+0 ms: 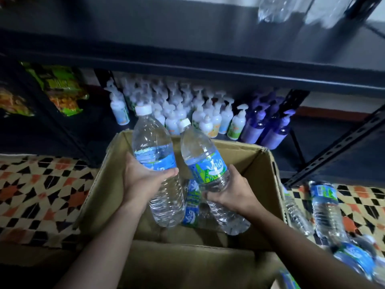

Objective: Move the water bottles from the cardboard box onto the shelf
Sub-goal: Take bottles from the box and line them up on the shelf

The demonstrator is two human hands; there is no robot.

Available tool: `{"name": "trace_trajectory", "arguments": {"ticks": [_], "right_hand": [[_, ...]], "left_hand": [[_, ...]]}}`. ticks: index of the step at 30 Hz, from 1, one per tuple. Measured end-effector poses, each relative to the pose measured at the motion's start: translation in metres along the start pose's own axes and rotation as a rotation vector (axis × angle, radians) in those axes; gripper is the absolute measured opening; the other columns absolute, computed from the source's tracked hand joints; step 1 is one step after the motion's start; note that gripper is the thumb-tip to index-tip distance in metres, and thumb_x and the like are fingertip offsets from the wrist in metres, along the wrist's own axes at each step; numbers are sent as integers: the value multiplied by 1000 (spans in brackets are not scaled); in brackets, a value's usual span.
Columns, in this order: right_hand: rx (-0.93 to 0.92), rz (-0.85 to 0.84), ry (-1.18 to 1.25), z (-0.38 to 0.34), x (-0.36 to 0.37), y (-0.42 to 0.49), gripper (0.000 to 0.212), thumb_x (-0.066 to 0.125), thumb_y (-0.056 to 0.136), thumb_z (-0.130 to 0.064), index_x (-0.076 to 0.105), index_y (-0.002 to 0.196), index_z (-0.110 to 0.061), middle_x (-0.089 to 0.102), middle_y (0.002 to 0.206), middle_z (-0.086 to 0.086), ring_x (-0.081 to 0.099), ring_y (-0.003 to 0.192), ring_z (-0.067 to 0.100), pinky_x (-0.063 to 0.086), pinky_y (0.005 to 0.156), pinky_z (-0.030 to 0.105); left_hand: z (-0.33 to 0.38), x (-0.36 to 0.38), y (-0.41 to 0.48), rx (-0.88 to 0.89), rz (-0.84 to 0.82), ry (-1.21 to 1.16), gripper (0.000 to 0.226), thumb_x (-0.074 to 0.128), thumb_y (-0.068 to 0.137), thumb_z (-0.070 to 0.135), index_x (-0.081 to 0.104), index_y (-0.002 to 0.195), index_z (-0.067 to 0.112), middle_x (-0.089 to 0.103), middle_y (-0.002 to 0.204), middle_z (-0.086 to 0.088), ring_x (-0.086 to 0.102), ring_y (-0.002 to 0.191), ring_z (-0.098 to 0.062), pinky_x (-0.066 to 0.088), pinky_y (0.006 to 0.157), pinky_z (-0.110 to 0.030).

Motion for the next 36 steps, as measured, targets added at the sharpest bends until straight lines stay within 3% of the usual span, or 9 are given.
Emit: {"name": "trace_trajectory", "arguments": {"ticks": [2,6,9,15,20,26,31,36], "right_hand": [[-49,85,83,-17,-13,-12,66,89,56,-41,52,108,-25,67,96,-17,62,88,-6,45,68,2],[-152,243,231,-59,-42,-26,75,92,56,-37,51,118,-27,69,102,-17,63,93,-9,54,84,19],[-230,374,278,-92,-72,-34,69,92,59,-36,50,113,-27,64,97,-22,58,88,-17,44,75,5],[-347,558,356,-148,-134,-35,78,90,57,-41,50,121,-24,66,107,-15,63,99,1,48,82,17],[-422,608,402,-188,-173,-29,75,90,55,-45,50,117,-29,70,103,-13,65,94,-4,53,81,21],[-504,650,374,-235,-212,-5,65,91,57,-41,53,108,-29,69,96,-17,63,87,-11,50,74,11],[-540,640,379,-265,-232,33,65,90,57,-39,51,109,-30,65,94,-21,58,85,-19,43,71,5],[-545,679,412,-287,-235,91,70,89,57,-45,48,110,-27,63,102,-13,61,96,4,48,83,24]], "left_hand": [[31,-6,-9,85,31,-50,92,99,30,38,54,109,24,71,101,6,71,90,-16,58,87,-40],[103,-15,-28,284,66,-101,91,100,37,31,53,114,22,67,110,4,66,98,-15,54,93,-34],[152,-23,-39,389,81,-119,85,99,39,30,49,108,26,65,110,4,64,101,-16,52,92,-31],[222,-33,-52,507,98,-152,85,97,38,34,47,107,27,65,107,5,63,99,-17,51,85,-29],[274,-40,-49,570,158,-210,84,98,37,34,49,104,24,66,105,3,63,99,-18,50,82,-27],[332,-47,-31,631,217,-274,84,97,39,30,46,105,22,63,109,-1,60,104,-23,52,88,-33],[367,-44,-2,645,232,-309,81,96,45,24,41,105,20,55,114,-5,54,110,-25,45,89,-31],[386,-39,45,600,261,-342,87,97,43,24,45,112,12,58,116,-9,57,110,-29,51,94,-40]]}}
Point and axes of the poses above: each hand's wrist, its own y-axis towards the middle knuckle, its own x-axis out of the palm, z = x × y, the point moved 2 cm from there along y, towards the middle knuckle
